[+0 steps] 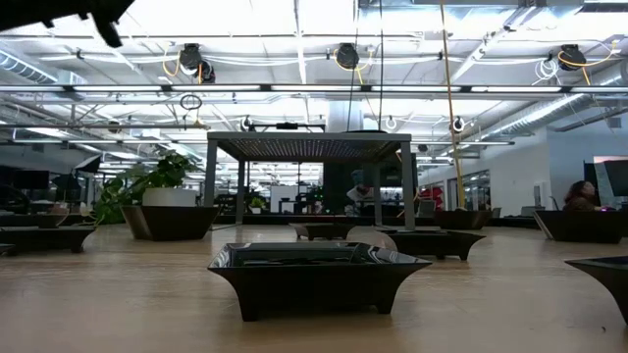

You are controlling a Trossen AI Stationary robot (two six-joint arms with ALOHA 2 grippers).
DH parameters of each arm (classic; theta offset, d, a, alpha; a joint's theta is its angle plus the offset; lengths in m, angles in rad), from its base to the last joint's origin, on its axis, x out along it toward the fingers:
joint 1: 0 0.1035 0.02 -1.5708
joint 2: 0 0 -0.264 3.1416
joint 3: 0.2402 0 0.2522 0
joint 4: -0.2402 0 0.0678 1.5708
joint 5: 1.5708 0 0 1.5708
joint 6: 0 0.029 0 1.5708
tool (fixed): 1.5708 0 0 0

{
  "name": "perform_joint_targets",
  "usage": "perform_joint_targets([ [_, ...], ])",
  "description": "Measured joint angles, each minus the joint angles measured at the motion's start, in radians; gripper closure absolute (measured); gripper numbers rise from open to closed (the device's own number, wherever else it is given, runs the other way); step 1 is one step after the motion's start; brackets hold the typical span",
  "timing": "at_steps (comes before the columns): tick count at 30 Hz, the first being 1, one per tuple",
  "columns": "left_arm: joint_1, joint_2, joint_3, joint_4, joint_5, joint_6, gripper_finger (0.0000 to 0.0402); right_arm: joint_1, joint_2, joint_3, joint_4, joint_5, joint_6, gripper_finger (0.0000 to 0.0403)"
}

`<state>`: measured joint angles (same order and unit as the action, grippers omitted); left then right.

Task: Pick & Place Mini shaped plates
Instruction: Put the black distorted square plate on the shelf

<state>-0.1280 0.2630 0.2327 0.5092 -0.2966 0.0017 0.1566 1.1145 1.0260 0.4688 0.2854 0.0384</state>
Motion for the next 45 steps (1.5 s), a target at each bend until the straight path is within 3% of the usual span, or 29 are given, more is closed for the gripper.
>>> perform_joint_targets([
  [6,0.0,0.257,0.185,-0.305,0.056,-0.011,0.0275,0.0,0.0,0.0,-0.016,0.0,0.0,0.0303],
  [15,0.0,0.637,0.456,-0.775,0.247,-0.061,0.0275,0.0,0.001,0.0,-0.082,0.0,0.002,0.0303],
  [23,-0.004,0.858,0.548,-1.043,0.336,0.004,0.0274,0.0,0.001,0.0,-0.13,0.0,0.001,0.0303],
  [31,-0.058,0.991,0.548,-1.114,0.341,0.125,0.0274,0.0,0.001,0.0,-0.202,0.0,0.001,0.0303],
  [45,-0.098,1.176,0.548,-1.107,0.213,0.346,0.0274,0.0,0.001,0.0,-0.237,0.0,0.001,0.0303],
])
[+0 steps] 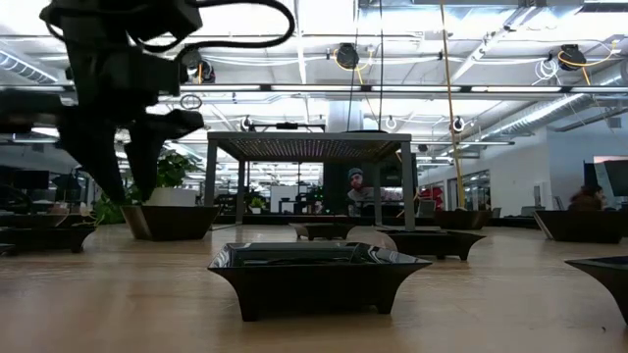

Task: Pick & Place Mini shaped plates
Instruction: Put the black distorted square plate on the shelf

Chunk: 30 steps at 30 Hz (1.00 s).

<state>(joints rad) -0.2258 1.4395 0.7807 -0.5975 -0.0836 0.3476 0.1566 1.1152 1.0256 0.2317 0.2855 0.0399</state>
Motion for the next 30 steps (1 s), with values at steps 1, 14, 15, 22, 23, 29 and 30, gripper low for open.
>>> perform_joint_targets([
  [1,0.0,0.009,0.0,0.003,-0.032,0.015,0.0274,0.0,0.0,0.0,0.0,0.0,0.0,0.0303],
  [14,0.002,0.055,-0.001,0.033,-0.127,0.036,0.0275,0.0,0.0,0.0,-0.008,0.0,0.0,0.0303],
  [15,0.002,0.058,-0.001,0.041,-0.128,0.036,0.0275,0.0,0.0,0.0,-0.012,0.0,0.0,0.0303],
  [22,0.002,0.107,-0.001,0.103,-0.133,0.009,0.0275,0.0,0.0,0.0,-0.06,0.0,0.0,0.0303],
  [23,0.002,0.11,-0.001,0.102,-0.135,0.009,0.0277,0.0,0.0,0.0,-0.063,0.0,0.0,0.0303],
  [29,-0.007,0.112,-0.001,0.102,-0.134,0.004,0.0359,0.0,0.0,0.0,-0.065,0.0,0.0,0.0303],
  [30,-0.008,0.109,-0.001,0.101,-0.13,-0.003,0.0379,0.001,0.0,0.0,-0.066,0.0,0.0,0.0303],
])
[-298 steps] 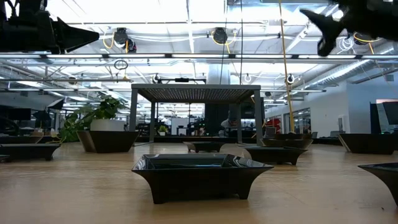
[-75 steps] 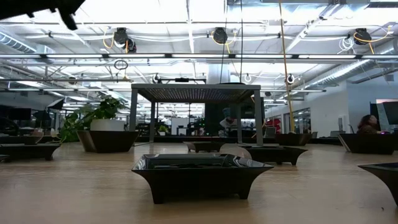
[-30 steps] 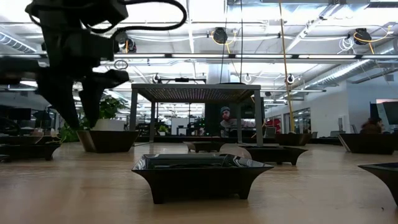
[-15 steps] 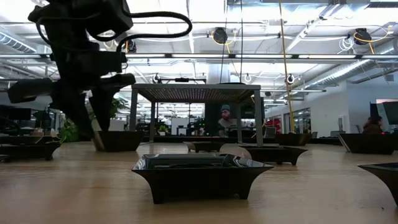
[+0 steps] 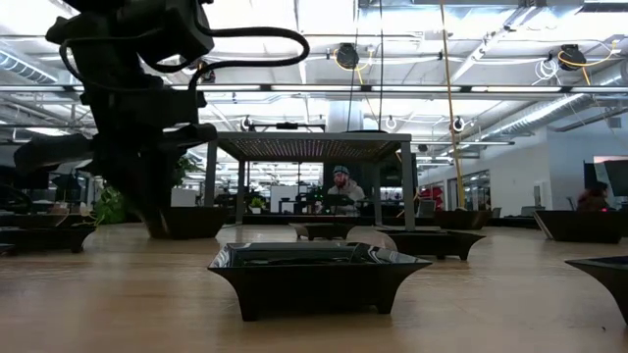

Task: Pick & Place Mini shaped plates
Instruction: Put the black distorted square plate on the shelf

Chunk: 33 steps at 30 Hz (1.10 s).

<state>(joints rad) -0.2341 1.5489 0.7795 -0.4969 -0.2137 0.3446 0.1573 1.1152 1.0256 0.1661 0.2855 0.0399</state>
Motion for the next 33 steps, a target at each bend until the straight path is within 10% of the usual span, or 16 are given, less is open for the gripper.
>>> perform_joint_targets([
  [14,0.0,-0.2,0.156,-0.001,0.106,0.006,0.0397,0.0,0.0,0.0,-0.012,0.0,-0.026,0.0303],
  [20,0.032,-0.286,0.321,0.034,-0.041,0.197,0.0394,0.0,0.0,0.0,-0.015,0.0,-0.033,0.0303],
  [33,0.363,-0.084,0.461,0.004,-0.175,0.414,0.0395,0.0,0.0,0.0,-0.015,0.001,-0.086,0.0303],
])
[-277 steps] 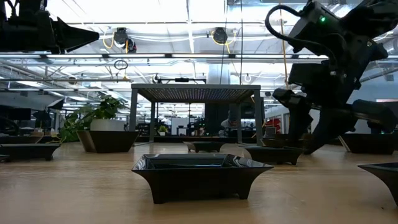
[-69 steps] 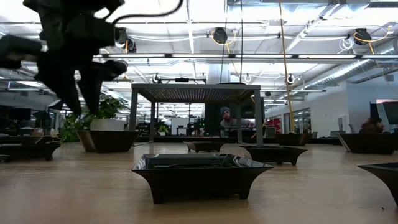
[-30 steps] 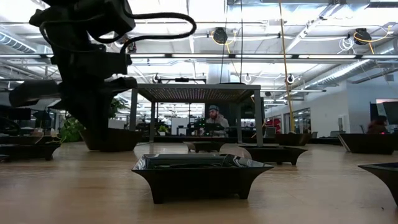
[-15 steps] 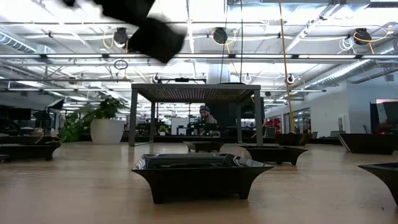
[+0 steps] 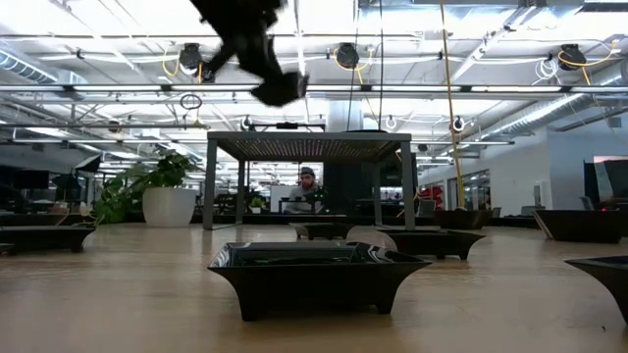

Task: Pick & Place Mini shaped plates
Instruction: Put the black distorted square plate on the shelf

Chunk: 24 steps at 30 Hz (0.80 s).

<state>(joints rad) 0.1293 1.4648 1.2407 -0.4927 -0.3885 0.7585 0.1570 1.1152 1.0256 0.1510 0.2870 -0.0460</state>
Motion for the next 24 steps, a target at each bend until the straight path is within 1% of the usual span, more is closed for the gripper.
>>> perform_joint_targets([
  [3,0.072,0.052,-0.001,-0.016,-0.004,0.045,0.0398,0.0,0.0,0.0,-0.006,0.001,0.0,0.0303],
  [6,0.123,0.083,0.0,-0.004,-0.003,0.047,0.0395,-0.001,0.0,0.0,-0.005,0.004,0.0,0.0303],
  [13,0.193,0.101,0.0,-0.003,-0.002,0.055,0.0393,-0.026,0.0,0.0,-0.005,0.004,-0.049,0.0303],
  [17,0.208,0.101,0.0,-0.006,-0.003,0.051,0.0387,-0.06,0.0,0.0,-0.004,0.004,-0.054,0.0303],
  [22,0.196,0.101,0.0,-0.006,-0.004,0.026,0.0397,-0.096,0.0,0.0,-0.002,0.004,-0.047,0.0303],
  [24,0.187,0.101,0.0,-0.004,-0.014,0.002,0.039,-0.107,0.0,0.0,-0.002,0.004,-0.046,0.0303],
])
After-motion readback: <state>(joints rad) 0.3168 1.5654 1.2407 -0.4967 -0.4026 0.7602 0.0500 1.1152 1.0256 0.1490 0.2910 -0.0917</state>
